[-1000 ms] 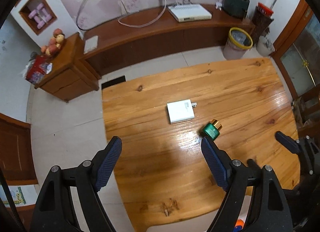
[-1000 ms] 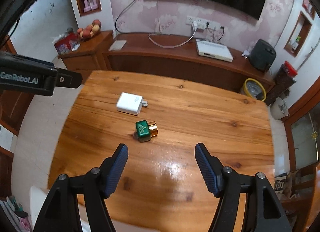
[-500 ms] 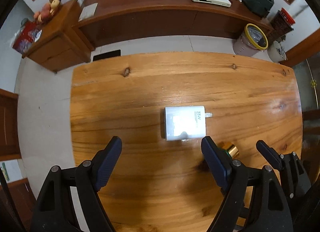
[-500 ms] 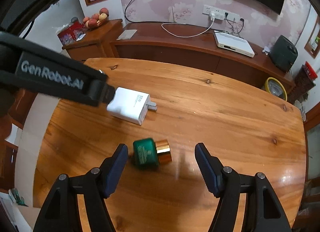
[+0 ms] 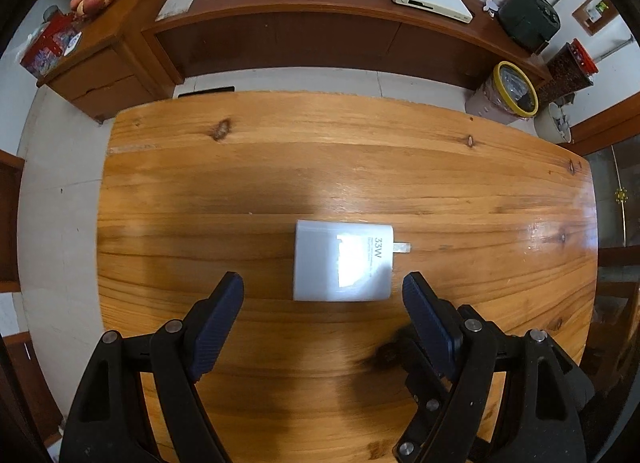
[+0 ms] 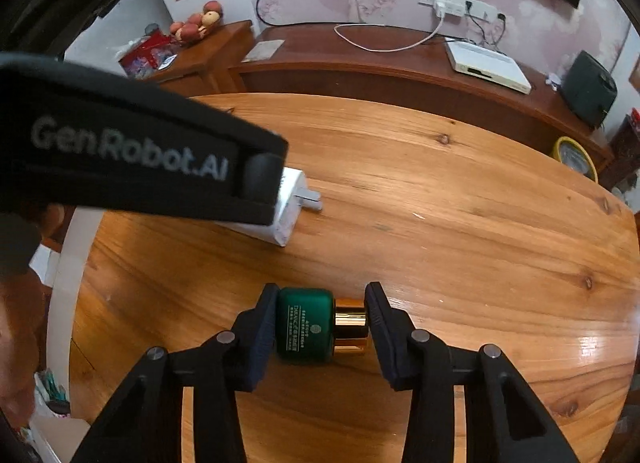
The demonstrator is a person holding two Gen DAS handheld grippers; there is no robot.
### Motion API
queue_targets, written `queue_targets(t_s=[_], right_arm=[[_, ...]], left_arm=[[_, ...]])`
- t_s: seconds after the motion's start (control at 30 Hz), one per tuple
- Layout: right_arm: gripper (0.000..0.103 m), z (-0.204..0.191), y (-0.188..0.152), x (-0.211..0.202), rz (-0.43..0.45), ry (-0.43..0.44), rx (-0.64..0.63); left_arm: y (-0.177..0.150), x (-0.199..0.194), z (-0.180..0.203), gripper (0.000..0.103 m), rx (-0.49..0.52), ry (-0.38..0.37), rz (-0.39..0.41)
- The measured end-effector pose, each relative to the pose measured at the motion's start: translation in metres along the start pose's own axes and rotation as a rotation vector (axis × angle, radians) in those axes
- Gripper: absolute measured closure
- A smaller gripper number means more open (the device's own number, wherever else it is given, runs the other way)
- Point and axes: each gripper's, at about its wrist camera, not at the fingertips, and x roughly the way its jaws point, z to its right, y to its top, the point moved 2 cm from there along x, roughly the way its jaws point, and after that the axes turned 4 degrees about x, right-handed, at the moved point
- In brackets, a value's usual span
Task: Organize rigid objects
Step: 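Grasp the green gold-capped bottle with the right tool while the left tool grasps the white charger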
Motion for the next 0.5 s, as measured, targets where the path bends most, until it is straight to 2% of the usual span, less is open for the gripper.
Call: queue_targets(t_s=[0.23, 0.4, 0.43, 0.5], right_arm=[[0.059, 0.010, -0.006, -0.005, 0.010, 0.005, 0.033], [0.059, 0.024, -0.009, -0.008, 0.000, 0.011, 0.078], [0.060, 0.024, -0.011, -0.008, -0.002, 0.011, 0.085], [0.060, 0.027, -0.012, -0.009, -0.005, 0.009, 0.098]], left_arm=[[-0.001, 0.012, 0.004, 0.019, -0.030, 0.015, -0.011], [-0.001, 0.019, 0.005, 0.020, -0.049, 0.041, 0.009], [-0.001, 0.021, 0.006, 0.021, -0.050, 0.046, 0.009], [-0.002, 0.025, 0.007, 0.031, -0.047, 0.056, 0.010]])
